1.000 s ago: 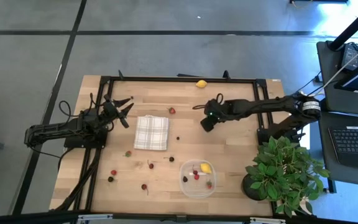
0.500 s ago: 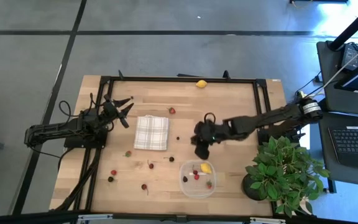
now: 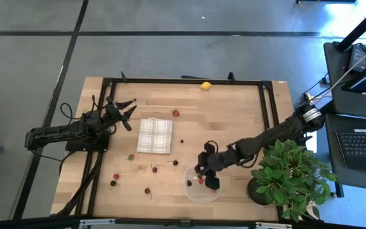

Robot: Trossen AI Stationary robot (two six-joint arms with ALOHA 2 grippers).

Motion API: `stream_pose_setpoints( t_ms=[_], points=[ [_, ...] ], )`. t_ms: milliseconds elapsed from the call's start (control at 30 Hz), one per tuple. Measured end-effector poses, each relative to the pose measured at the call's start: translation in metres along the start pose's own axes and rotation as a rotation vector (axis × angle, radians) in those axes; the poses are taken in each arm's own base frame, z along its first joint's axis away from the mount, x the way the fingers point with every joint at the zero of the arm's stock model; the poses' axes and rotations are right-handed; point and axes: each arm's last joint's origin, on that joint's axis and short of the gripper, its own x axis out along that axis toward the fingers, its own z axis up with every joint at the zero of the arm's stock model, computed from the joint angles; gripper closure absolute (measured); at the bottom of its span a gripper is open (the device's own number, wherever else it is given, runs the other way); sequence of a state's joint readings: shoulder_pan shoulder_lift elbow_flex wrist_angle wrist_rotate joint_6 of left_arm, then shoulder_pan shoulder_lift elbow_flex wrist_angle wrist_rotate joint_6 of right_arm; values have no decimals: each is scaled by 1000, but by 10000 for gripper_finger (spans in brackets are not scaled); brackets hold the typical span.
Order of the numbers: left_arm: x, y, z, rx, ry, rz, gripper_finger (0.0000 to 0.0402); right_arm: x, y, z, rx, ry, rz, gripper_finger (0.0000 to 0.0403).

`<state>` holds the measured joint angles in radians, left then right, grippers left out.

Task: Pick and placing Produce into tupperware
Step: Put the blackberry into the transparent container

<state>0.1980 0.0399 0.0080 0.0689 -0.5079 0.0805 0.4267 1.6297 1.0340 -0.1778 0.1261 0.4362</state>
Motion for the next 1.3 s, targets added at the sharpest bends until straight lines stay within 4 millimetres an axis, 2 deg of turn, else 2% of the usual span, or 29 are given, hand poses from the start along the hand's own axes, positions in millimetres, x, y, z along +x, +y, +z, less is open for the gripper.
stream_pose_setpoints(
  t_ms=[300,600,933,1300],
  points=[
    [0,0,0,0,0,-1,276,34,14,-14,-17,-4,55,295],
    [0,0,0,0,0,-1,276,57,11,-28,60,65,64,298],
    [0,0,0,0,0,-1,276,59,11,-30,84,76,68,280],
    [0,0,0,0,0,-1,276,59,11,-30,83,76,67,283]
  ],
)
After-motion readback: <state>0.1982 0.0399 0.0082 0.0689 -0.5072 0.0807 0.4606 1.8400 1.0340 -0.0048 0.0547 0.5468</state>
